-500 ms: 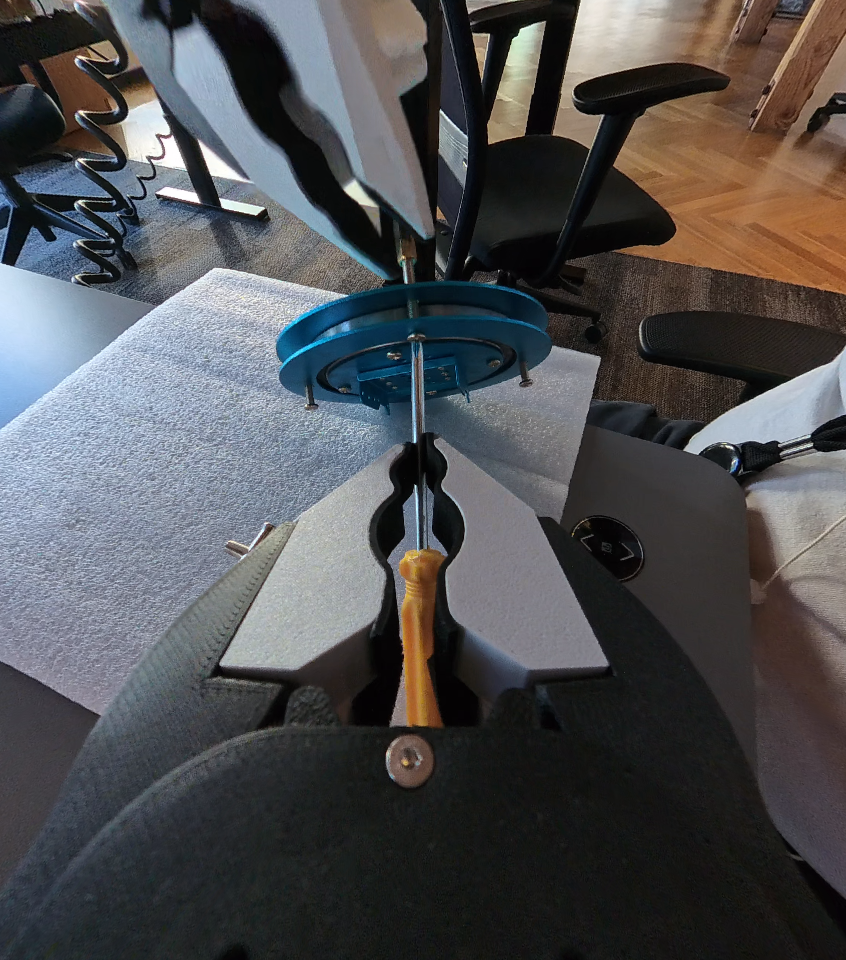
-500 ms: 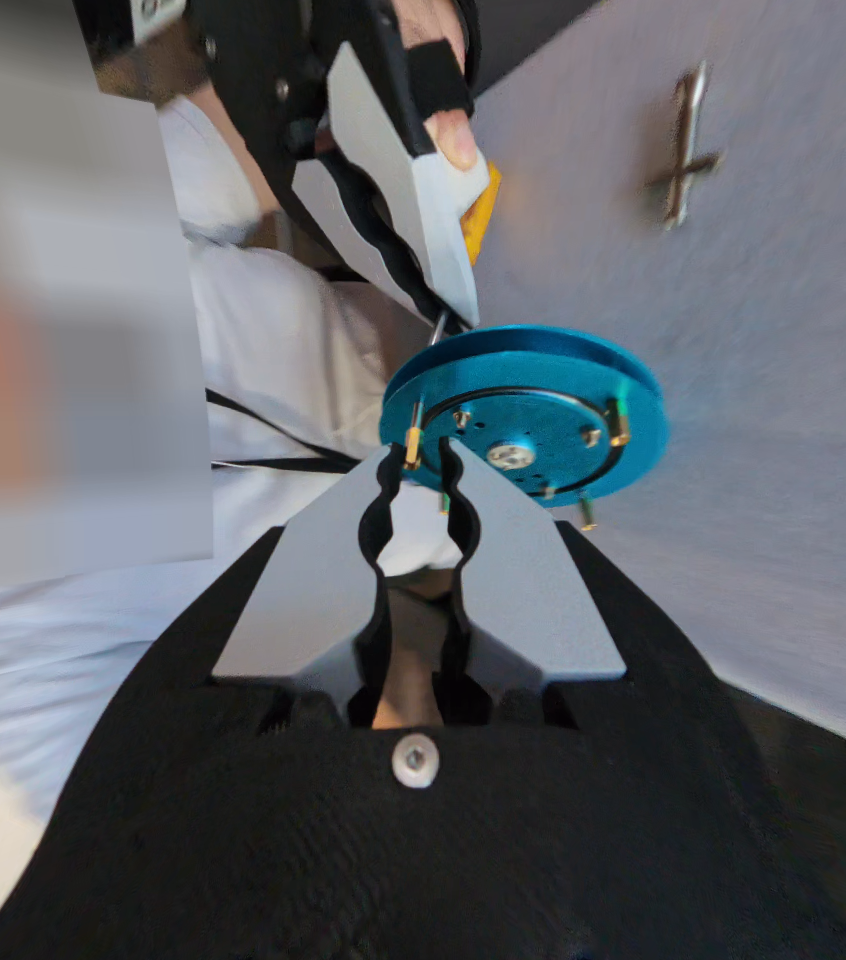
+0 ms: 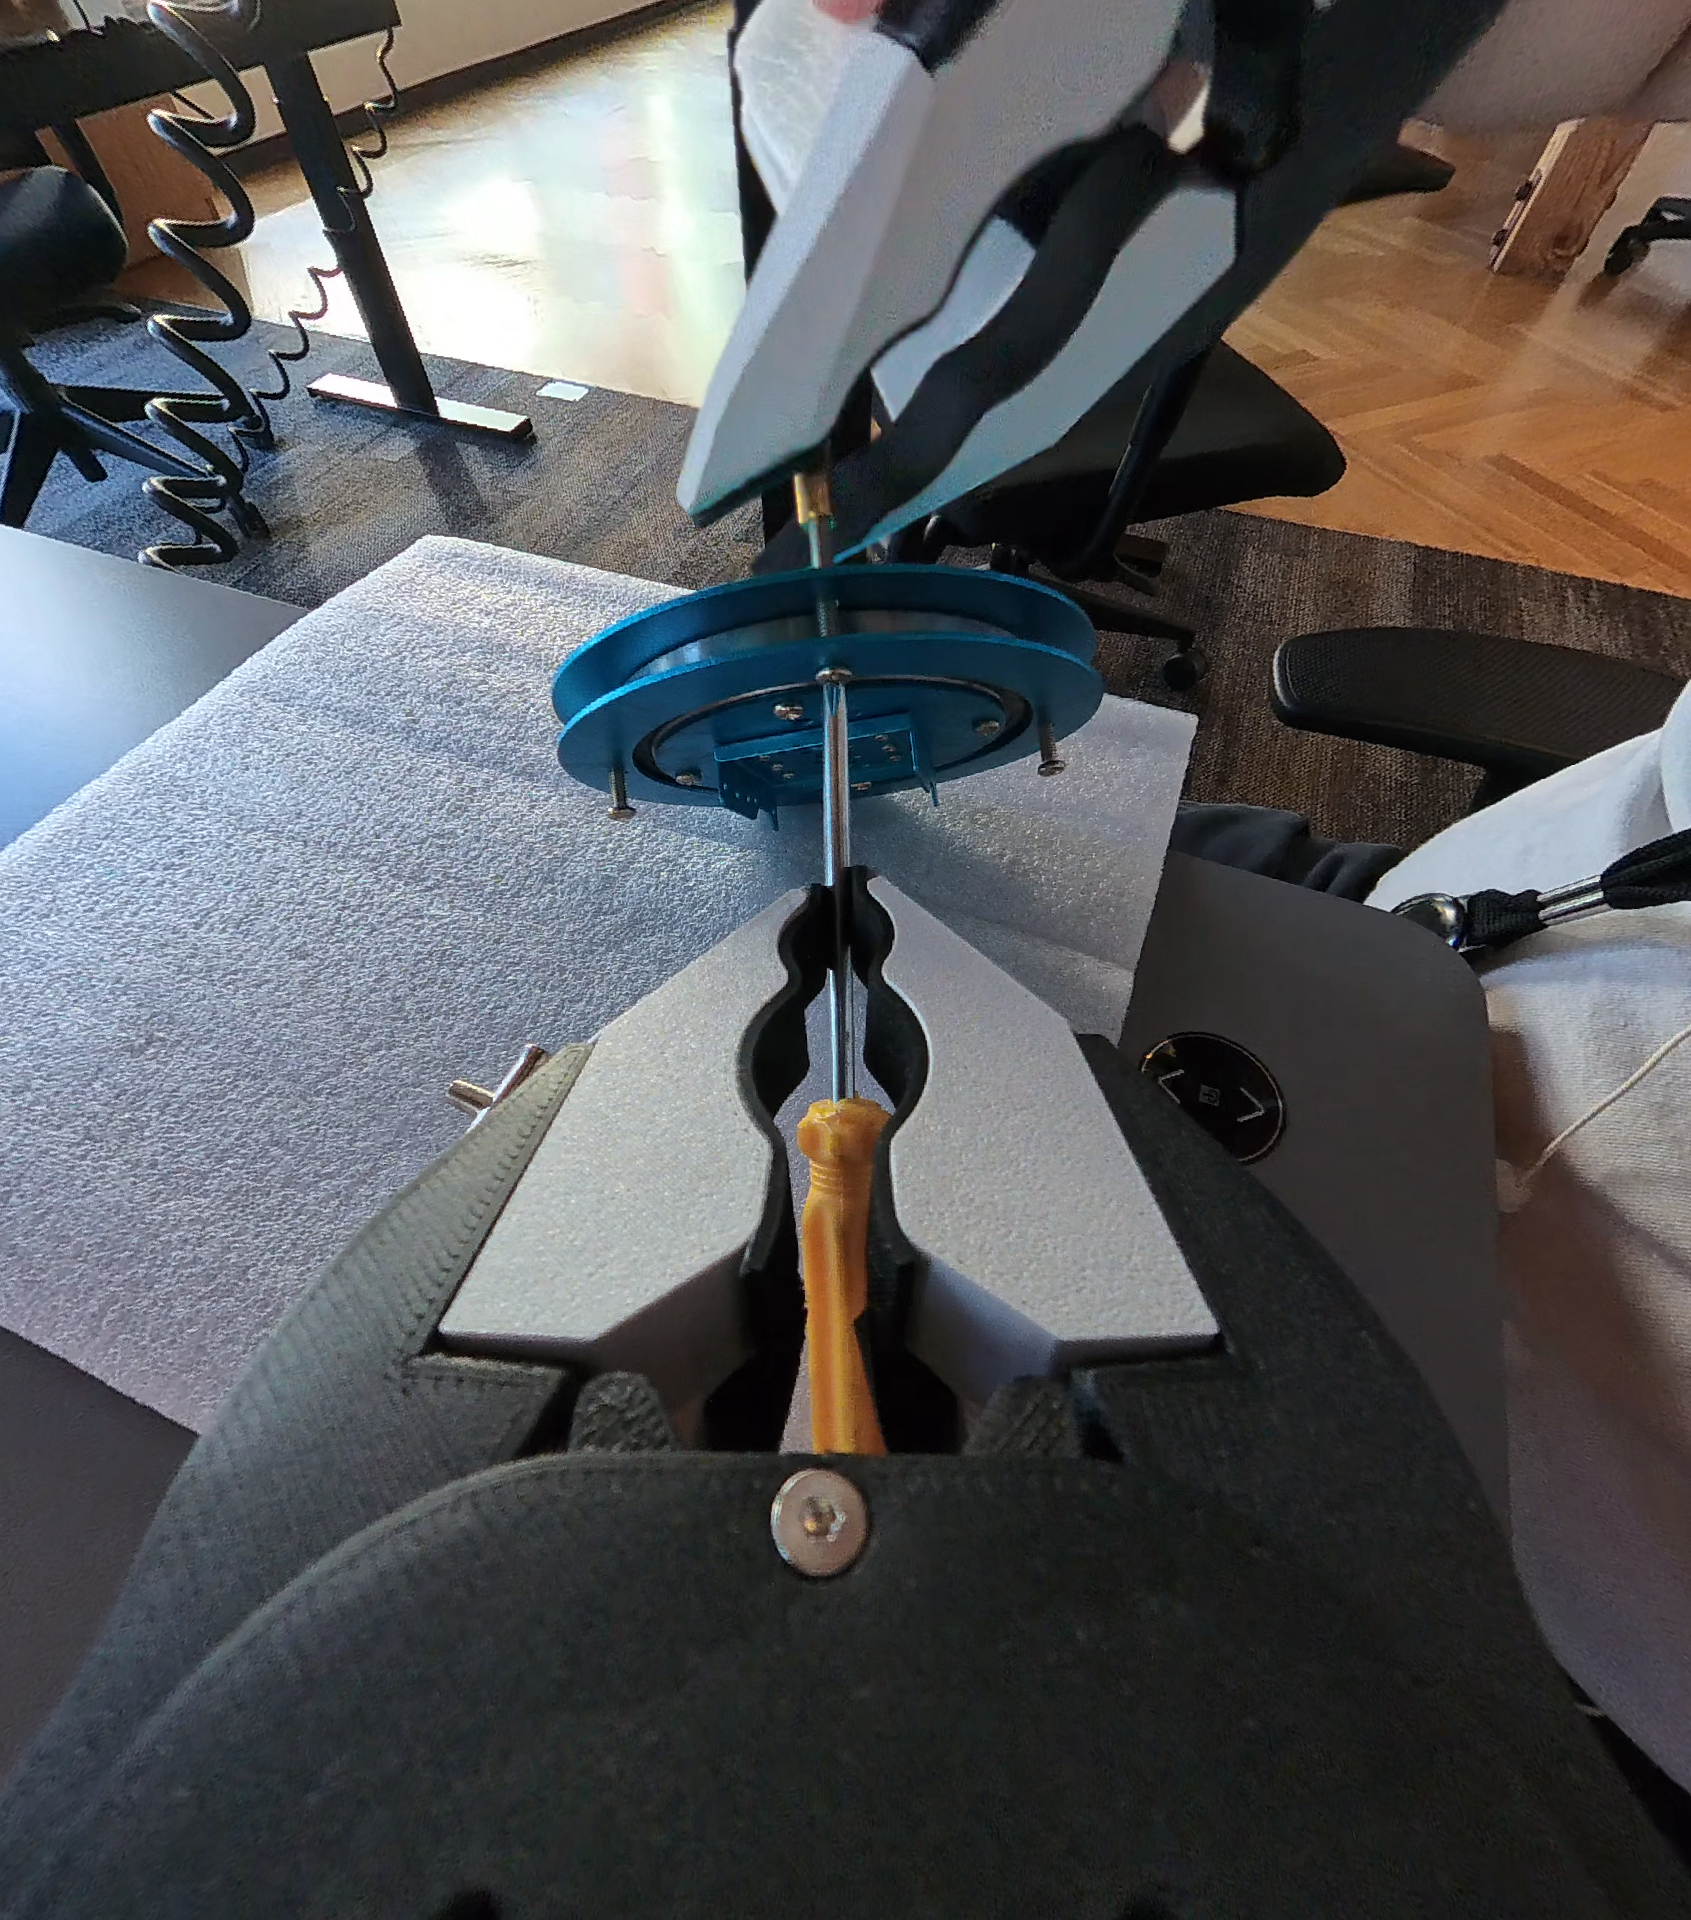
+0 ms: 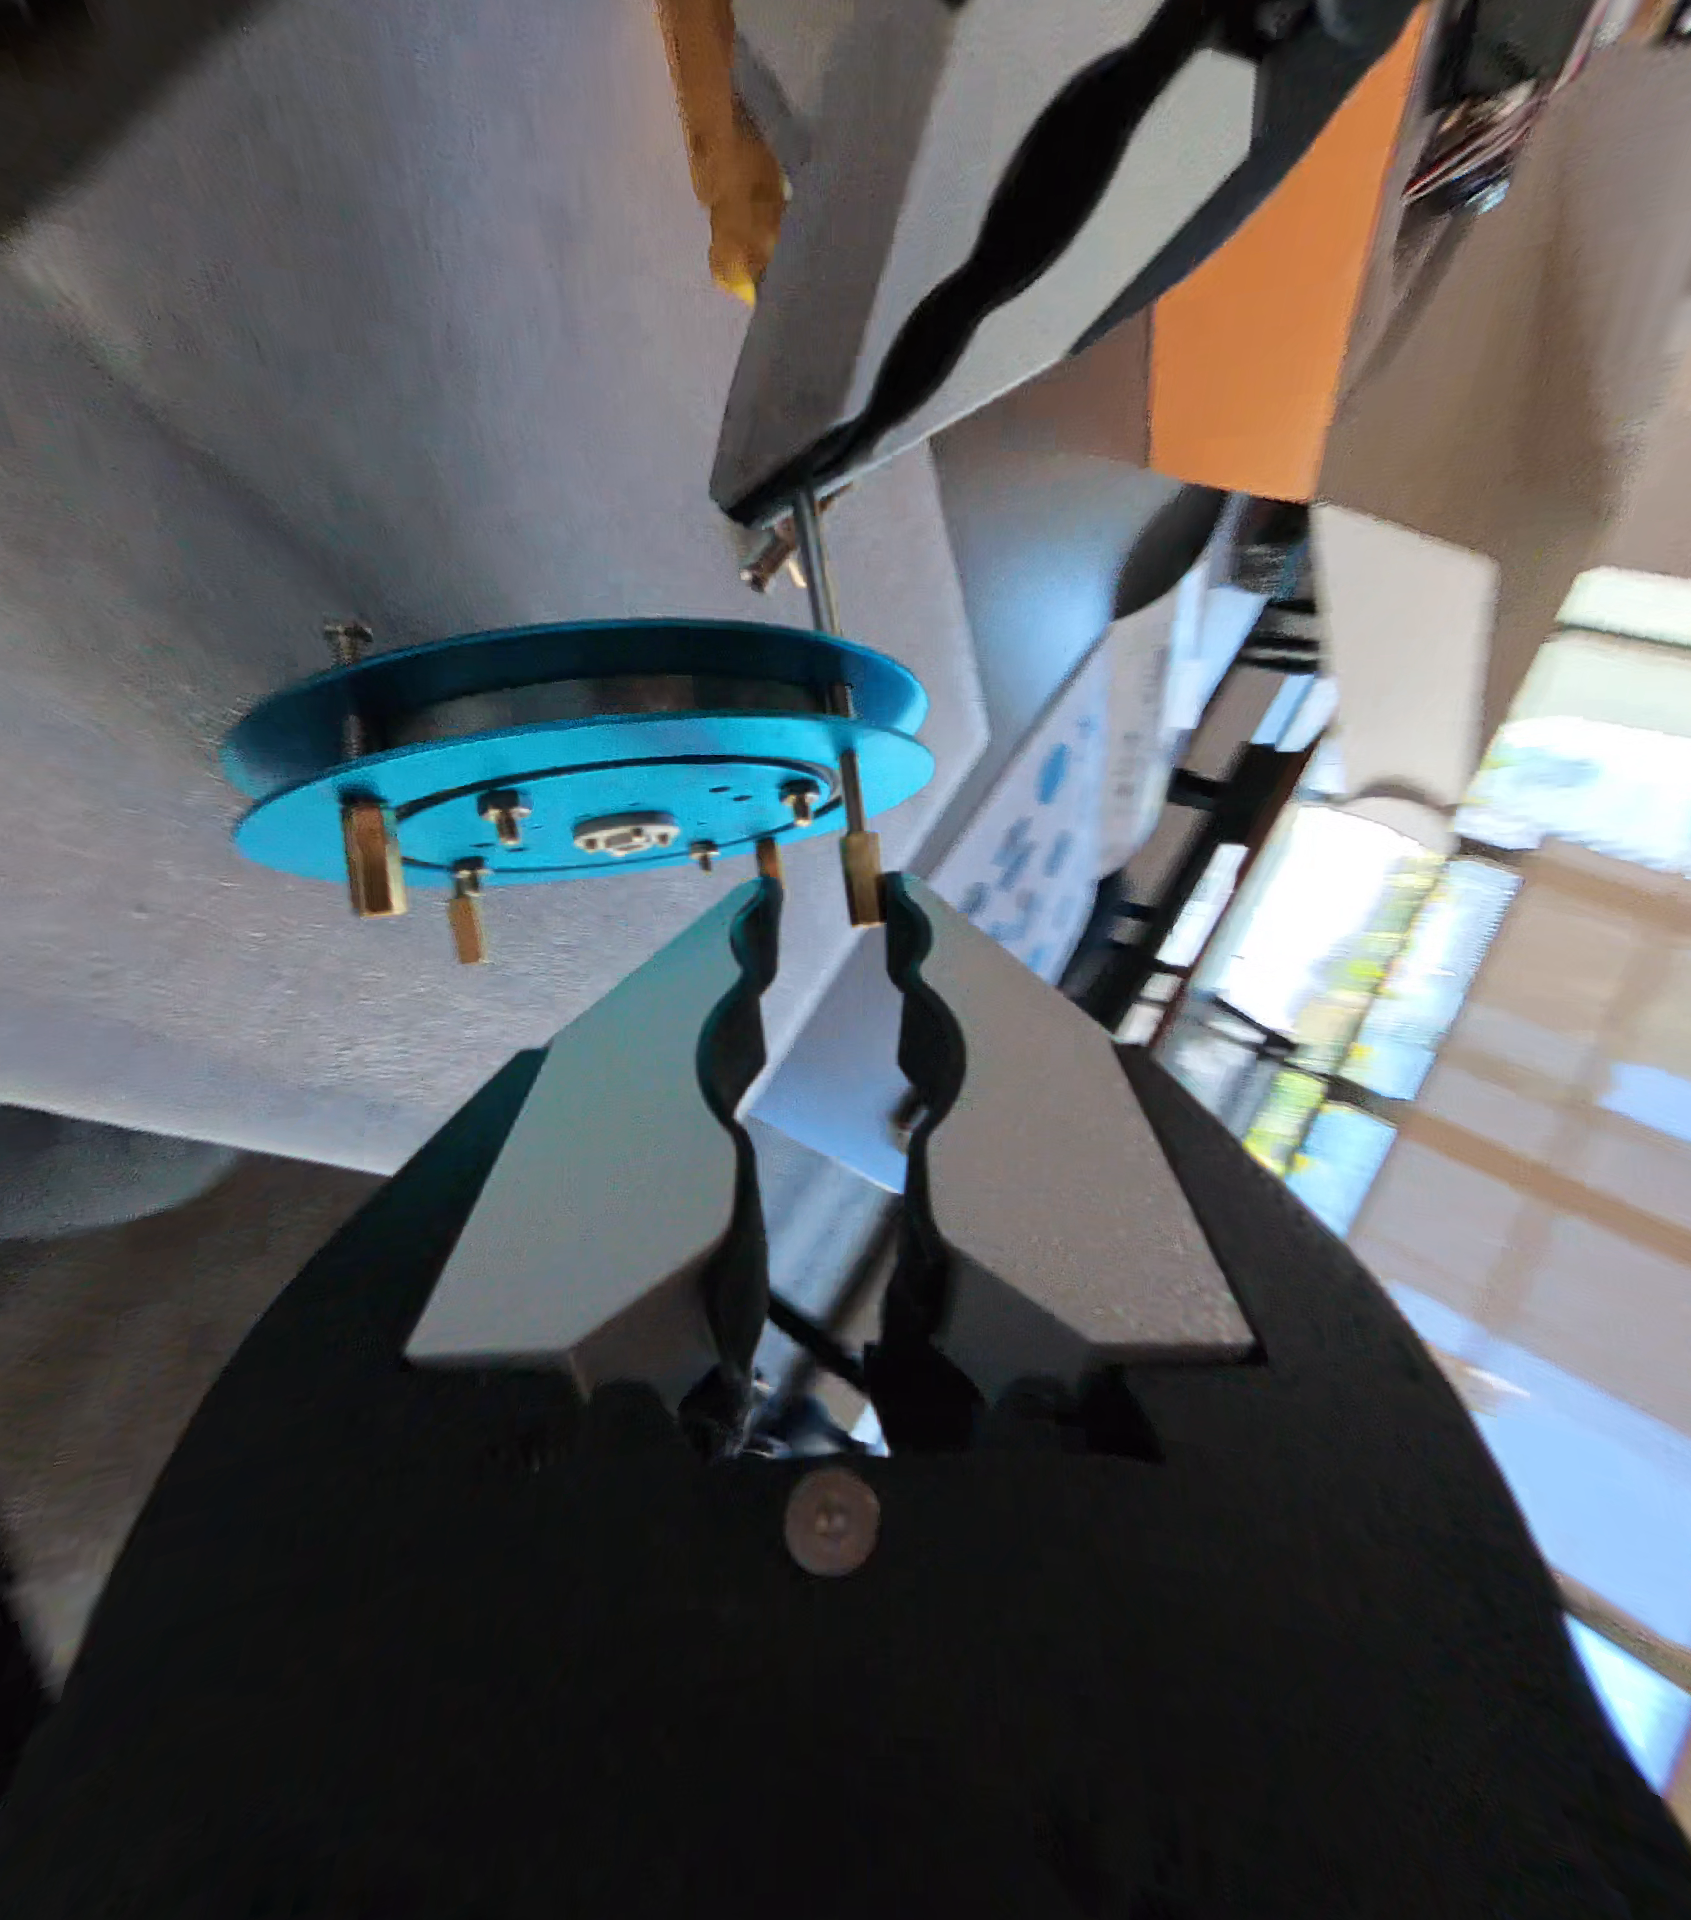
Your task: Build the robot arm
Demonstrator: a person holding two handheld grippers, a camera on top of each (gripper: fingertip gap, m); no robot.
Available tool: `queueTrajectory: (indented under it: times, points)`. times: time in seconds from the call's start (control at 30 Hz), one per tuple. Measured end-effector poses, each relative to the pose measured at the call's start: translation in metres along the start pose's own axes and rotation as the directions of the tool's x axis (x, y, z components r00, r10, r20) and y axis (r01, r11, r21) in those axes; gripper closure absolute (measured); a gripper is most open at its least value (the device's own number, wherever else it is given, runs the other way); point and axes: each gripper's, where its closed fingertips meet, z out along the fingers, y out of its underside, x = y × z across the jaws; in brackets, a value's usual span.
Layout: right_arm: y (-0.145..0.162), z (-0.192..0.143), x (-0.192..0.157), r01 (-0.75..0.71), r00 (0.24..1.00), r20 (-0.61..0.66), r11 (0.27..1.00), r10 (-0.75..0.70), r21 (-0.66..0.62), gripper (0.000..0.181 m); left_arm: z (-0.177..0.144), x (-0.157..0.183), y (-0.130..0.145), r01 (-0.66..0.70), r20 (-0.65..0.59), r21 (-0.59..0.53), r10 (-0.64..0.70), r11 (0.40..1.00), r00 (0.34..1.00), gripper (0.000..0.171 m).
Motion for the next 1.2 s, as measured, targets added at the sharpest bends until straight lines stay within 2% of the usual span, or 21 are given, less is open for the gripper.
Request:
queueTrajectory:
  times: [0.07, 0.1, 0.17, 0.33, 0.5, 0.57, 0.63, 0.7, 0.77, 0.83, 0.9, 1.03, 1.1, 1.2]
  points:
    - [-0.002, -0.002, 0.008, 0.067, 0.992, -0.109, 0.997, -0.07, -0.032, 0.176, 0.0, 0.001, 0.0, 0.002, -0.003, 0.001, -0.002, 1.0, 1.0, 0.169]
    - [-0.002, -0.003, 0.01, 0.078, 0.988, -0.129, 0.996, -0.085, -0.052, 0.176, 0.0, 0.001, 0.0, 0.002, -0.002, 0.001, -0.002, 1.0, 1.0, 0.169]
    - [0.0, -0.002, 0.01, 0.073, 0.987, -0.134, 0.993, -0.086, -0.098, 0.176, 0.0, 0.0, 0.0, 0.002, -0.002, -0.001, -0.002, 1.0, 1.0, 0.169]
    - [0.0, -0.005, 0.012, 0.04, 0.988, -0.147, 0.992, -0.057, -0.121, 0.169, 0.0, 0.001, 0.0, -0.004, -0.002, -0.003, 0.004, 1.0, 1.0, 0.17]
    - [0.0, -0.005, 0.008, 0.076, 0.98, -0.175, 0.988, -0.1, -0.136, 0.177, 0.0, 0.001, 0.0, -0.003, -0.004, -0.005, 0.003, 1.0, 1.0, 0.17]
    - [0.0, -0.004, 0.007, 0.07, 0.985, -0.146, 0.989, -0.089, -0.133, 0.177, 0.0, 0.001, 0.0, -0.004, -0.001, -0.005, 0.004, 1.0, 1.0, 0.17]
    - [0.001, -0.003, 0.004, 0.004, 0.998, -0.067, 0.992, -0.012, -0.126, 0.177, -0.001, 0.0, 0.001, -0.004, 0.0, -0.006, 0.004, 1.0, 1.0, 0.169]
    - [0.001, -0.003, 0.001, -0.083, 0.995, 0.043, 0.99, 0.088, -0.111, 0.177, -0.001, 0.0, 0.001, -0.008, 0.003, -0.008, 0.008, 1.0, 1.0, 0.169]
    - [0.001, -0.002, -0.003, -0.191, 0.961, 0.18, 0.976, 0.208, -0.106, 0.177, 0.0, 0.0, 0.001, -0.009, 0.004, -0.008, 0.009, 1.0, 1.0, 0.169]
    - [0.0, -0.003, -0.008, -0.304, 0.882, 0.337, 0.944, 0.33, -0.128, 0.177, 0.0, 0.0, 0.001, -0.011, 0.004, -0.009, 0.011, 1.0, 1.0, 0.169]
    - [-0.002, -0.006, -0.013, -0.403, 0.753, 0.489, 0.896, 0.44, -0.186, 0.177, 0.0, 0.001, 0.001, -0.013, 0.002, -0.009, 0.013, 1.0, 1.0, 0.169]
    - [-0.007, -0.013, -0.02, -0.515, 0.406, 0.703, 0.782, 0.584, -0.352, 0.177, 0.001, 0.002, 0.001, -0.023, 0.003, -0.013, 0.023, 1.0, 1.0, 0.169]
    - [-0.008, -0.013, -0.02, -0.554, 0.219, 0.739, 0.705, 0.637, -0.443, 0.177, 0.0, 0.0, 0.002, -0.027, 0.015, -0.017, 0.027, 0.999, 1.0, 0.17]
    - [-0.012, -0.017, -0.02, -0.562, -0.116, 0.735, 0.566, 0.668, -0.603, 0.177, 0.0, 0.0, 0.002, -0.024, 0.013, -0.017, 0.025, 1.0, 1.0, 0.17]
